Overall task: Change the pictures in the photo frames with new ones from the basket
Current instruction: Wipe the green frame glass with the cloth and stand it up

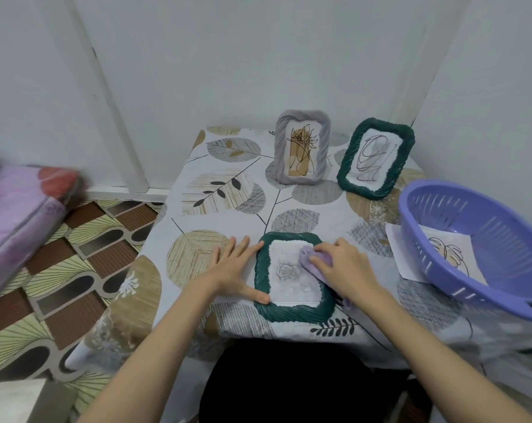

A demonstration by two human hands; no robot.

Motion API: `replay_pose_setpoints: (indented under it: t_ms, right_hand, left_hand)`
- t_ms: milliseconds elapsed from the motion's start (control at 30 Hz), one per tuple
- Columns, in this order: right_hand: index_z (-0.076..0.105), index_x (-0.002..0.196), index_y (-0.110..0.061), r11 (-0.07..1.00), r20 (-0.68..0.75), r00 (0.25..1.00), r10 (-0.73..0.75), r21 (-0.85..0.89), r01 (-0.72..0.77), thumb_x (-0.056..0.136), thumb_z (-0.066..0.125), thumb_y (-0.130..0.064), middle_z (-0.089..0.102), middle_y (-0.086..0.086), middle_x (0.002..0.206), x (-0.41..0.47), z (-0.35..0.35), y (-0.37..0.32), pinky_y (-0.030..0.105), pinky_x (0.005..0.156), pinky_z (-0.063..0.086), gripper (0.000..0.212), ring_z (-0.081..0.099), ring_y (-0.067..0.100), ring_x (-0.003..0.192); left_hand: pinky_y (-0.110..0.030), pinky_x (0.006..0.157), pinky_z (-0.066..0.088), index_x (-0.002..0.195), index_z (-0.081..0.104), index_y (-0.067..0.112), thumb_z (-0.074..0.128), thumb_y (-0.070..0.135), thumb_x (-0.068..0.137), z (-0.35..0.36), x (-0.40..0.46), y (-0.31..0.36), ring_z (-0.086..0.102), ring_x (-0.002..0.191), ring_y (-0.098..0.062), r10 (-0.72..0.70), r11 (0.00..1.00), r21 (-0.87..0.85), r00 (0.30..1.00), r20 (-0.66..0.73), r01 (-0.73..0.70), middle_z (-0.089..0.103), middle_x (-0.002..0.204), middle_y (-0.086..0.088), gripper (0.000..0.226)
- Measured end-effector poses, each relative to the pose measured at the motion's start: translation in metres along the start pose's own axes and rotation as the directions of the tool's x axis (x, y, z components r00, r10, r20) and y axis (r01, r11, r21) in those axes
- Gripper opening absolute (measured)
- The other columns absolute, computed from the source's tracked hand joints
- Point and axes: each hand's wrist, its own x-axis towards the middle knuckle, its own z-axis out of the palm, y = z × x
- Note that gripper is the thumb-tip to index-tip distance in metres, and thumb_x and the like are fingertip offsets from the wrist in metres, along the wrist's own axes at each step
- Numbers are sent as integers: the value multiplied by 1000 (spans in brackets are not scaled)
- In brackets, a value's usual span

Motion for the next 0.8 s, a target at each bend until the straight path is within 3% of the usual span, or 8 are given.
replay_pose_setpoints:
  t_ms: [100,167,233,300,367,533,700,800]
  right_hand:
    - [65,104,-22,905,-58,991,119,418,-84,87,58,-36,63,7,93,3,-6,1,32,77,46,23,59,23,87]
    - [67,99,-16,672,-18,970,243,724,-155,83,66,-29,67,9,82,2,-15,-2,27,68,45,21,60,19,76]
    - [67,102,-10,404,112,944,309,884,-237,83,66,-28,67,12,85,0,-22,-7,30,72,48,26,61,21,78]
    - [64,105,-5,187,244,936,255,937,-295,90,56,-24,66,12,91,-1,-27,-15,34,75,50,25,61,22,81]
    - [60,111,-5,69,296,945,136,949,-307,93,50,-13,64,10,87,-4,-30,-25,26,60,48,21,59,18,71]
    - [55,116,-11,119,255,966,50,959,-259,83,52,13,63,10,102,-9,-22,-38,20,55,48,41,60,15,74]
    - [60,118,-19,705,40,991,128,699,-119,86,55,-3,61,3,109,-9,-5,-27,26,77,44,36,55,16,87]
    - [61,116,-17,861,-46,993,104,505,-67,88,55,-11,56,8,113,-11,10,-20,30,91,40,29,51,23,102]
  left_hand:
    - [-46,110,-21,147,5,35,68,63,64,-5,-7,12,-24,141,-20,16,998,60,998,-60,-13,-14,155,5,108]
    - [-45,118,-2,142,29,30,68,45,75,-10,-14,33,9,143,-14,95,959,-246,976,-194,-142,18,153,6,79]
    - [-40,113,29,124,49,31,59,35,86,-17,-23,60,41,126,-10,84,655,-716,965,-249,-242,46,132,12,40]
    - [-40,102,42,113,54,37,49,47,84,-19,-25,78,50,120,-21,79,327,-927,982,-169,-186,52,127,7,31]
    - [-43,101,43,116,53,39,50,54,80,-14,-20,86,51,120,-21,87,263,-947,982,-168,-186,51,131,6,39]
    - [-6,88,39,126,48,20,68,1,77,-6,-14,68,46,116,-7,-46,563,-743,884,-465,-362,50,121,15,56]
    - [-24,90,37,124,54,16,63,-4,79,-28,-32,7,47,118,-20,-245,762,-630,833,-496,-151,51,132,-6,50]
    - [-32,103,31,135,44,22,56,13,89,-29,-41,-38,40,127,-28,-286,916,-383,862,-419,118,40,142,-14,48]
